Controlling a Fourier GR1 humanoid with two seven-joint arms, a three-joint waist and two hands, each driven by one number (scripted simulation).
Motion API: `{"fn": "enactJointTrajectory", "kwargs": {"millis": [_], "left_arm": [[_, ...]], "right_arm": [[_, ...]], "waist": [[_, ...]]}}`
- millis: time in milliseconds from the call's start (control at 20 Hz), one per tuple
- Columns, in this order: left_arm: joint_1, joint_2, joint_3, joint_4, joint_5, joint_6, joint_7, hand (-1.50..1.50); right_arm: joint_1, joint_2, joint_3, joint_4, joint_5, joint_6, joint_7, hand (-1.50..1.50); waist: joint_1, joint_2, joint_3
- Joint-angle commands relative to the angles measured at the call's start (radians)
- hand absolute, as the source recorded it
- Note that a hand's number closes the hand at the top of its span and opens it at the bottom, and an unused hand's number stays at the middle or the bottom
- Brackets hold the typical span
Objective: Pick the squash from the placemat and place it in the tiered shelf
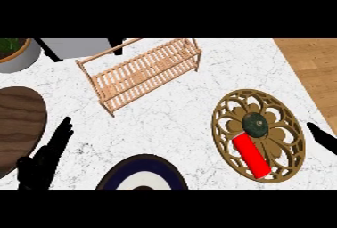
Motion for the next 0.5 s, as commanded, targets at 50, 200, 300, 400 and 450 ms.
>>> {"fn": "enactJointTrajectory", "kwargs": {"millis": [50,200,300,400,450], "left_arm": [[-0.022,-0.026,-0.049,0.033,-0.008,-0.052,0.023,0.0],[-0.107,-0.066,-0.041,0.12,-0.009,-0.088,0.014,0.0],[-0.135,-0.031,-0.011,0.11,0.002,-0.129,0.042,0.0],[-0.153,-0.072,-0.036,0.164,-0.03,-0.128,0.018,0.0],[-0.109,-0.109,-0.066,0.159,-0.066,-0.075,-0.019,0.0]], "right_arm": [[0.25,0.121,-0.058,-0.265,-0.033,-0.119,-0.077,-1.5],[0.324,0.127,0.031,-0.452,0.037,-0.106,-0.042,-1.5],[0.37,0.082,0.056,-0.534,0.069,-0.069,0.051,-1.5],[0.382,0.061,0.11,-0.611,0.141,-0.072,0.181,-1.5],[0.436,0.123,0.197,-0.64,0.182,-0.081,0.16,-1.5]], "waist": [[0.08,-0.009,0.008],[0.108,-0.003,0.007],[0.126,-0.002,0.008],[0.134,0.001,0.008],[0.136,0.0,0.008]]}}
